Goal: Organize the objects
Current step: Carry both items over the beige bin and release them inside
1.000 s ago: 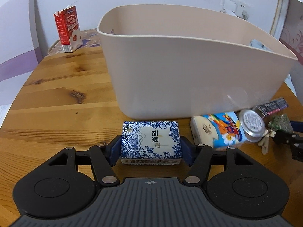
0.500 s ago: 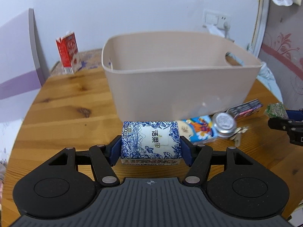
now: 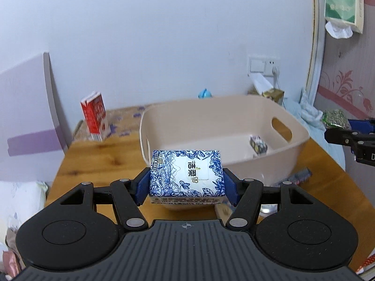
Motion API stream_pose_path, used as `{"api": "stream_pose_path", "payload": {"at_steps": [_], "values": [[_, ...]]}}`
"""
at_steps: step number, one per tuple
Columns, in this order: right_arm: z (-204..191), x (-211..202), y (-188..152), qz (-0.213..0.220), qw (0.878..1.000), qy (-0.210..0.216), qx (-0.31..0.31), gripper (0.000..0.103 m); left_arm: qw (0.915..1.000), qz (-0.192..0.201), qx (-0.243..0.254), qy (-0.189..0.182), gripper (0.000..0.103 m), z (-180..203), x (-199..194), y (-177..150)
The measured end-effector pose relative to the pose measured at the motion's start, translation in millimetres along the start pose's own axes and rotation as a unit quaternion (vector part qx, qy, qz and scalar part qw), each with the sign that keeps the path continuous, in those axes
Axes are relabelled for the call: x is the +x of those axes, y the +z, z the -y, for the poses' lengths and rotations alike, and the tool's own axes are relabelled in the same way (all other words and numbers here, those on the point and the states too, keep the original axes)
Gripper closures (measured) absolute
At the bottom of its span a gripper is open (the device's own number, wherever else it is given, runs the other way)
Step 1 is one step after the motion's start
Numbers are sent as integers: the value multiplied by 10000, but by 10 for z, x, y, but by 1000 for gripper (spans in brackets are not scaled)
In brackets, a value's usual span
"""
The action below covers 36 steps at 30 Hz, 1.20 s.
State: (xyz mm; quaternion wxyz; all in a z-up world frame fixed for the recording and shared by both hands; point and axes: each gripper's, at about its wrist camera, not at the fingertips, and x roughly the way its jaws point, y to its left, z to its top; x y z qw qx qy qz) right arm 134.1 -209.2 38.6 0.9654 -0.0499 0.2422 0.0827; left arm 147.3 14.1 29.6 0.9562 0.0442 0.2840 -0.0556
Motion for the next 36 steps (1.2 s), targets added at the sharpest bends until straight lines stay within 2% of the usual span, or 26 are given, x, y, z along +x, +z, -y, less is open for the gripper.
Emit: {"api": "stream_pose_path", "payload": {"at_steps": [9, 15, 20, 27, 28, 29, 31, 34, 36], "values": [[-7, 276, 387, 286, 9996, 14, -49, 62, 9999, 36, 68, 71, 39, 3, 322, 398], [-32, 589, 515, 397, 9992, 16, 15, 62, 9994, -354, -33, 30, 39, 34, 768, 543], [-113, 964, 522, 98, 9999, 27, 9, 62, 9969, -765, -71, 172, 39, 64, 1175, 568], [-222, 1425, 366, -654, 9978, 32, -80, 60, 9919, -1216, -107, 344, 38, 22, 1509, 461], [-231, 1460, 337, -735, 9973, 28, -85, 58, 9924, -1179, -53, 349, 38, 28, 1508, 455], [-236, 1481, 304, -791, 9968, 14, -87, 50, 9926, -1161, -25, 356, 38, 29, 1497, 450], [-224, 1484, 264, -848, 9964, -22, -76, 47, 9928, -1150, 38, 322, 37, 27, 1469, 445], [-172, 1367, 257, -706, 9975, -10, 28, 39, 9949, -921, 52, 400, 24, 27, 1348, 455], [-133, 1235, 270, -554, 9984, -23, 53, 33, 9964, -732, 17, 425, 21, 32, 1229, 477]]}}
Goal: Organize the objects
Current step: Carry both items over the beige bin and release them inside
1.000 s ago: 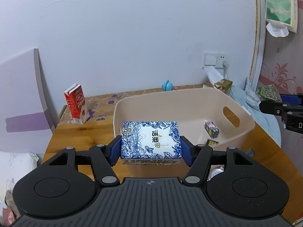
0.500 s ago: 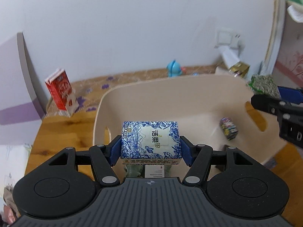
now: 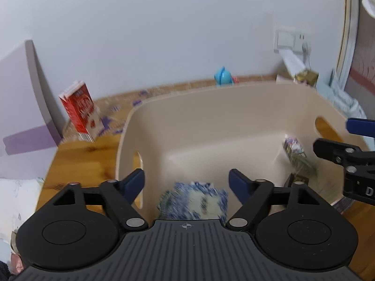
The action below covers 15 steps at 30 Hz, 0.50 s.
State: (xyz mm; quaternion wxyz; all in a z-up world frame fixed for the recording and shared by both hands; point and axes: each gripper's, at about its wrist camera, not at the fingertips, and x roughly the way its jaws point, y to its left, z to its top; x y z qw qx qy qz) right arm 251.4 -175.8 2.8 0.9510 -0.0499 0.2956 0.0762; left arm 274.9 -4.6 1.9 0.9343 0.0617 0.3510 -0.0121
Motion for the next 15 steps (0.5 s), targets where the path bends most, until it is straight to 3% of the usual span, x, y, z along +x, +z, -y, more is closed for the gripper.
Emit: {"api": "stream_pose_path", "payload": {"at_steps": [5, 10, 15], "values": [[59, -331, -1, 266, 9996, -93, 8, 17, 9994, 322, 109, 23, 14, 48, -319, -20], [88, -641, -98, 387, 9991, -140, 31, 4, 9989, 446, 113, 58, 13, 73, -583, -165], [120, -819, -291, 331, 9990, -247, 196, 0, 9992, 389, 49, -65, 13, 83, -758, -353]]}}
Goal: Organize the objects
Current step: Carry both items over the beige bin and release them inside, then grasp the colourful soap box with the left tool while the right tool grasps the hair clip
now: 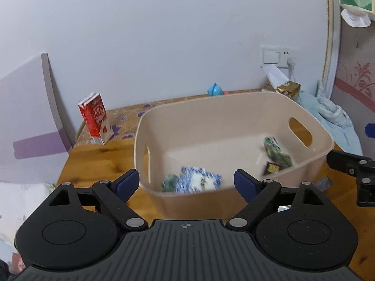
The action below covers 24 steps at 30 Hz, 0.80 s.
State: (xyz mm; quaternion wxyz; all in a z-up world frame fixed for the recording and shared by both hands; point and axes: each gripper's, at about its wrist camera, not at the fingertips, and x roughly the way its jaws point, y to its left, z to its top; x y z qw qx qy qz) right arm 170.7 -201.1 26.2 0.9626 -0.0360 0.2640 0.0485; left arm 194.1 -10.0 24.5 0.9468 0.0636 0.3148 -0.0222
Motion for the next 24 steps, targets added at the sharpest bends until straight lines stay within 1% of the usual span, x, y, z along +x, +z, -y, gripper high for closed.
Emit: {"api": "stream_pose_path", "payload": {"at_steps": [5, 13, 16, 19, 24], "values": [[41, -44, -256, -240, 9995, -25, 202, 0, 9998, -106, 118, -79, 12, 86, -59, -225], [111, 83, -711, -782, 9958, -72, 476, 0, 9990, -422, 71, -140, 12, 217, 82, -644], [96, 156, -849, -961, 9944, -68, 438, 0, 9979, -607, 28, -220, 12, 245, 182, -766], [50, 218, -953, -1084, 9933, -82, 384, 0, 9971, -680, 23, -333, 12, 269, 252, -839], [-50, 312, -1078, -1204, 9926, -40, 173, 0, 9954, -815, -88, -505, 12, 294, 384, -851]]}}
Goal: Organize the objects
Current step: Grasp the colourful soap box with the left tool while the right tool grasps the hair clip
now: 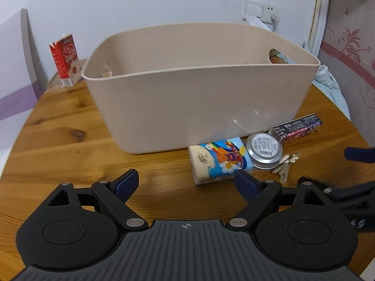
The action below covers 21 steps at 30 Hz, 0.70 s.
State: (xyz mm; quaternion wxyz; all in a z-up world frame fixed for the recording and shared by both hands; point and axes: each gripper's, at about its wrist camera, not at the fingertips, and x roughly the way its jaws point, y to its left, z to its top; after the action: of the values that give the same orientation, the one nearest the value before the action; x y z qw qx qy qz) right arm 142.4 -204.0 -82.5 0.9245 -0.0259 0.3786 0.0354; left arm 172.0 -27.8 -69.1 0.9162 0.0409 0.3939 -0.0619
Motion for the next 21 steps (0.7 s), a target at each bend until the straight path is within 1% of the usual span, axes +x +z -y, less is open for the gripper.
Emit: {"api": "stream_pose_path", "payload": {"at_steps": [6, 10, 12, 17, 19, 21], "values": [[-42, 172, -24, -193, 9998, 80, 77, 0, 9999, 16, -19, -164, 12, 79, 102, 45], [-123, 240, -22, -244, 9996, 86, -133, 0, 9991, -153, -136, -367, 12, 111, 193, 69], [-151, 250, -19, -214, 9995, 100, -189, 0, 9989, -190, -110, -424, 12, 138, 225, 69], [-158, 313, 24, -195, 9996, 178, -100, 0, 9989, -309, -28, -363, 12, 204, 336, 62], [-156, 328, 29, -161, 9997, 178, -102, 0, 9986, -404, -134, -319, 12, 174, 397, 52], [-147, 325, 18, -104, 9997, 195, -118, 4, 9985, -392, -175, -333, 11, 147, 415, 52]]}}
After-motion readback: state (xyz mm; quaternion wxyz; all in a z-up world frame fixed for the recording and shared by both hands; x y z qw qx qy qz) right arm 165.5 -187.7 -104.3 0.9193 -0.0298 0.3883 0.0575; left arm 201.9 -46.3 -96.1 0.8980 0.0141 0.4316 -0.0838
